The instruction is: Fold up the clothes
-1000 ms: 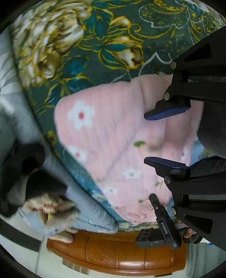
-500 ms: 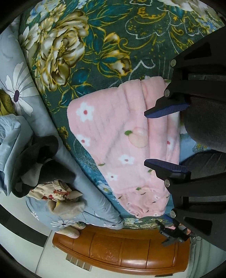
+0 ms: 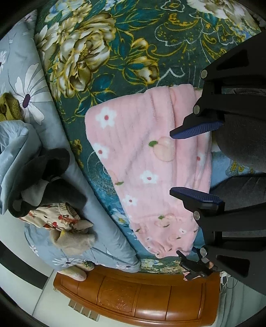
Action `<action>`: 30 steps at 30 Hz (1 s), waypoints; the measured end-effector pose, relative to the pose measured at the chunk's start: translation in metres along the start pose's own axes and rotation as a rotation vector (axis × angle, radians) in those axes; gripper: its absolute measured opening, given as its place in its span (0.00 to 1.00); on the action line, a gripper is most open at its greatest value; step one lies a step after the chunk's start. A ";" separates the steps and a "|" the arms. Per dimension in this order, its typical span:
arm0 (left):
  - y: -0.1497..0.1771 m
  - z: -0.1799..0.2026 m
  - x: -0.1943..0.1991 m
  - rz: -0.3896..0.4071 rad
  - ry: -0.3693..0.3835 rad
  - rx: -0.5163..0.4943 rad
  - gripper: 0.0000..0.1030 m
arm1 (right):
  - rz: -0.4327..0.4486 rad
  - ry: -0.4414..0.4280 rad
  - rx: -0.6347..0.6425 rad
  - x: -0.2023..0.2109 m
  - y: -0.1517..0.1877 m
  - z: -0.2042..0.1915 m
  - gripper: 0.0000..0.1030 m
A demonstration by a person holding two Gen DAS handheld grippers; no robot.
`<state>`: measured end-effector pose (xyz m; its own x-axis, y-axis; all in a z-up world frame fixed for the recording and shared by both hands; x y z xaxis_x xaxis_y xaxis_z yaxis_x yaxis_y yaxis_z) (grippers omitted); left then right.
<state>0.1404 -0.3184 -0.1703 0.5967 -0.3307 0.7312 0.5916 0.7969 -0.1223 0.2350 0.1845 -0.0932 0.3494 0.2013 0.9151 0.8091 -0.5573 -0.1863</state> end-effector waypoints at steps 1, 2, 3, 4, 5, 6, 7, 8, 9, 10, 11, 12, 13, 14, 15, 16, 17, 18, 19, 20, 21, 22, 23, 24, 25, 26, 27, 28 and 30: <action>0.001 -0.001 -0.003 0.002 -0.006 0.001 0.60 | -0.004 -0.002 -0.003 -0.001 0.001 0.000 0.49; 0.001 -0.002 -0.006 0.004 -0.011 0.003 0.56 | -0.009 -0.005 -0.005 -0.001 0.002 -0.001 0.49; 0.000 -0.004 -0.006 0.006 -0.012 0.011 0.52 | -0.013 -0.007 -0.008 -0.002 0.003 -0.001 0.49; -0.001 -0.006 -0.007 0.009 -0.013 0.019 0.48 | -0.014 -0.005 -0.006 -0.001 0.004 -0.002 0.49; -0.003 -0.008 -0.007 0.010 -0.013 0.025 0.46 | -0.015 -0.003 -0.003 -0.001 0.004 -0.002 0.49; -0.004 -0.008 -0.009 0.011 -0.009 0.031 0.39 | -0.015 -0.002 -0.002 0.000 0.004 -0.002 0.49; -0.006 -0.009 -0.010 0.009 -0.010 0.033 0.31 | -0.014 -0.002 -0.002 0.000 0.004 -0.002 0.49; -0.007 -0.009 -0.010 0.004 -0.017 0.027 0.29 | -0.012 -0.003 -0.003 0.001 0.003 -0.002 0.49; -0.007 -0.008 -0.009 0.001 -0.022 0.020 0.26 | -0.009 -0.008 -0.005 0.003 0.003 -0.002 0.49; -0.008 -0.006 -0.009 0.001 -0.028 0.010 0.24 | -0.007 -0.013 -0.007 0.004 0.002 -0.003 0.49; -0.009 -0.002 -0.008 0.005 -0.035 -0.006 0.23 | -0.003 -0.018 -0.009 0.005 0.001 -0.003 0.49; -0.009 0.004 -0.007 0.011 -0.042 -0.024 0.22 | 0.000 -0.023 -0.009 0.006 0.001 -0.004 0.49; -0.010 0.011 -0.004 0.019 -0.046 -0.046 0.21 | 0.002 -0.026 -0.008 0.007 0.001 -0.004 0.49; -0.010 0.019 -0.002 0.025 -0.048 -0.069 0.21 | 0.004 -0.030 -0.007 0.008 0.001 -0.005 0.49; -0.011 0.027 0.000 0.032 -0.046 -0.094 0.21 | 0.005 -0.034 -0.007 0.008 0.002 -0.005 0.49; -0.010 0.038 0.005 0.040 -0.039 -0.120 0.20 | 0.007 -0.039 -0.008 0.009 0.002 -0.005 0.49; -0.010 0.050 0.009 0.047 -0.028 -0.147 0.20 | 0.010 -0.045 -0.010 0.010 0.002 -0.004 0.49; -0.009 0.063 0.013 0.052 -0.013 -0.172 0.20 | 0.012 -0.051 -0.011 0.011 0.002 -0.004 0.49; -0.007 0.079 0.017 0.056 0.008 -0.199 0.20 | 0.015 -0.057 -0.013 0.012 0.003 -0.003 0.49; -0.005 0.095 0.020 0.060 0.026 -0.228 0.20 | 0.018 -0.065 -0.017 0.013 0.003 -0.002 0.49; -0.002 0.111 0.023 0.061 0.041 -0.264 0.20 | 0.021 -0.069 -0.021 0.013 0.003 -0.001 0.49; 0.003 0.129 0.027 0.062 0.056 -0.308 0.20 | 0.023 -0.076 -0.027 0.014 0.003 0.001 0.49; 0.008 0.147 0.031 0.063 0.070 -0.352 0.20 | 0.026 -0.085 -0.033 0.015 0.003 0.002 0.49; 0.013 0.164 0.035 0.065 0.082 -0.394 0.20 | 0.030 -0.092 -0.038 0.016 0.003 0.004 0.49; 0.019 0.182 0.037 0.065 0.095 -0.434 0.20 | 0.034 -0.099 -0.042 0.016 0.004 0.007 0.49; 0.025 0.200 0.039 0.064 0.109 -0.470 0.20 | 0.037 -0.105 -0.046 0.017 0.004 0.009 0.49; 0.031 0.218 0.041 0.064 0.123 -0.505 0.20 | 0.041 -0.112 -0.051 0.018 0.005 0.012 0.49; 0.037 0.237 0.042 0.062 0.139 -0.539 0.20 | 0.043 -0.118 -0.057 0.019 0.005 0.015 0.49; 0.052 0.270 0.043 0.055 0.171 -0.584 0.20 | 0.049 -0.128 -0.069 0.021 0.006 0.023 0.49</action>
<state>0.0504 -0.1542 0.0360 0.6849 -0.4119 0.6010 0.7280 0.4220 -0.5403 0.2576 0.2038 -0.0834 0.4484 0.2715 0.8516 0.7568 -0.6223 -0.2001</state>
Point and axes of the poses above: each gripper's, at about its wrist camera, not at the fingertips, and x roughly against the way its jaws point, z to its right, y to its underside, the point moved 10 cm from there along -x, roughly the way its jaws point, and after that the axes turned 7 degrees about y, right-handed, at the moved point
